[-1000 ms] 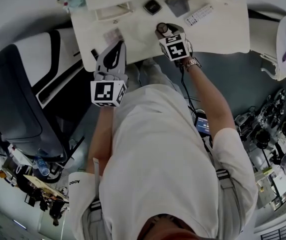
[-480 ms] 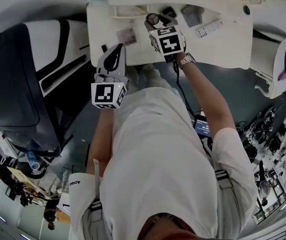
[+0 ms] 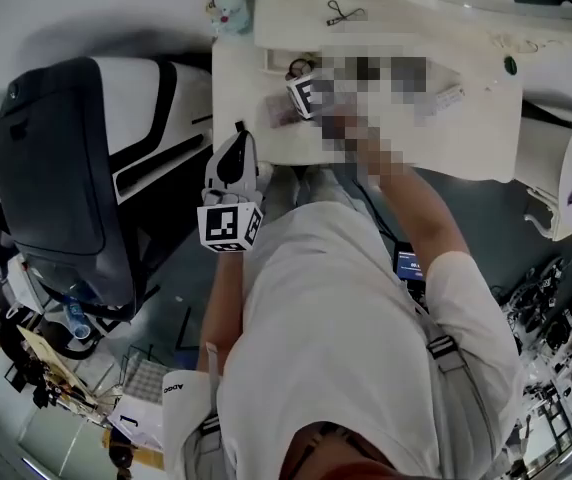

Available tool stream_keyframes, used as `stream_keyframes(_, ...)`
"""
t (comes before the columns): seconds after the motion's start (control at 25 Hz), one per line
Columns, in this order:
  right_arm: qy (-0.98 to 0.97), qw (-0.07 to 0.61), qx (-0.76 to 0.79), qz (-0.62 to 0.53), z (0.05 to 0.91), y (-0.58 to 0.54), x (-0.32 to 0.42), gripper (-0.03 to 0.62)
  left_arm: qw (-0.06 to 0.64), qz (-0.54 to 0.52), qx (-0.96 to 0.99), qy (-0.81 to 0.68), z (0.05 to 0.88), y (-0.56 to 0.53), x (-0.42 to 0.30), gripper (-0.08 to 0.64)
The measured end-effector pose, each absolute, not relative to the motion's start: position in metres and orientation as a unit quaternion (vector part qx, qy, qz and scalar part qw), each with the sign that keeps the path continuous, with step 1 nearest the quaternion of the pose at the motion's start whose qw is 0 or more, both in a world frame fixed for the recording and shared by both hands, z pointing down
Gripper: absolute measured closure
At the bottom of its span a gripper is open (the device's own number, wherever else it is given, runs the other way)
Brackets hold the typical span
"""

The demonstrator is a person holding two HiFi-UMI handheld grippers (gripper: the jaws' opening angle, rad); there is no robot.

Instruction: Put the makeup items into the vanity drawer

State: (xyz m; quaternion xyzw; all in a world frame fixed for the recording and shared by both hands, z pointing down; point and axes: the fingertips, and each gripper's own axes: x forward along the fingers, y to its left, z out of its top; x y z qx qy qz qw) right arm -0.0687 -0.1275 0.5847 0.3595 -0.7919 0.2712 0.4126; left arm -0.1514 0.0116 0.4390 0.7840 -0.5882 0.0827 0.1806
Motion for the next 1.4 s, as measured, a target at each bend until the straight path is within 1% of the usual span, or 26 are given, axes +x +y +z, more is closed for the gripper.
stream_keyframes(0.24,-0.75,0.476,0.338,0.311,0.603,-0.132,-0.058,0.37,0.186,0.081,0.764,-0.613,0.443,0.015,-0.154,0.554)
stream_keyframes(0.56,-0.781,0.426,0.303,0.342,0.609,-0.142,-0.079,0.371,0.195,0.074,0.747,-0.631,0.448,0.018,-0.153,0.554)
stream_keyframes(0.68,-0.771,0.434,0.31,0.349,0.611,-0.146,-0.073,0.371,0.194,0.072,0.744,-0.635,0.448,0.018,-0.156,0.554)
stream_keyframes(0.88,-0.775,0.418,0.327,0.342,0.61,-0.151,-0.072,0.368,0.194,0.07,0.741,-0.638,0.447,0.017,-0.159,0.554)
stream_keyframes(0.96,-0.779,0.412,0.33,0.339,0.61,-0.151,-0.072,0.358,0.195,0.069,0.742,-0.638,0.447,0.016,-0.16,0.554)
stream_keyframes(1.04,-0.781,0.406,0.329,0.342,0.611,-0.15,-0.073,0.309,0.198,0.068,0.743,-0.636,0.449,0.014,-0.16,0.554)
stream_keyframes(1.28,-0.78,0.399,0.338,0.346,0.612,-0.149,-0.069,0.321,0.2,0.068,0.752,-0.624,0.453,0.007,-0.159,0.554)
stream_keyframes(1.4,-0.78,0.391,0.346,0.346,0.604,-0.144,-0.065,0.346,0.2,0.067,0.761,-0.614,0.454,0.004,-0.157,0.554)
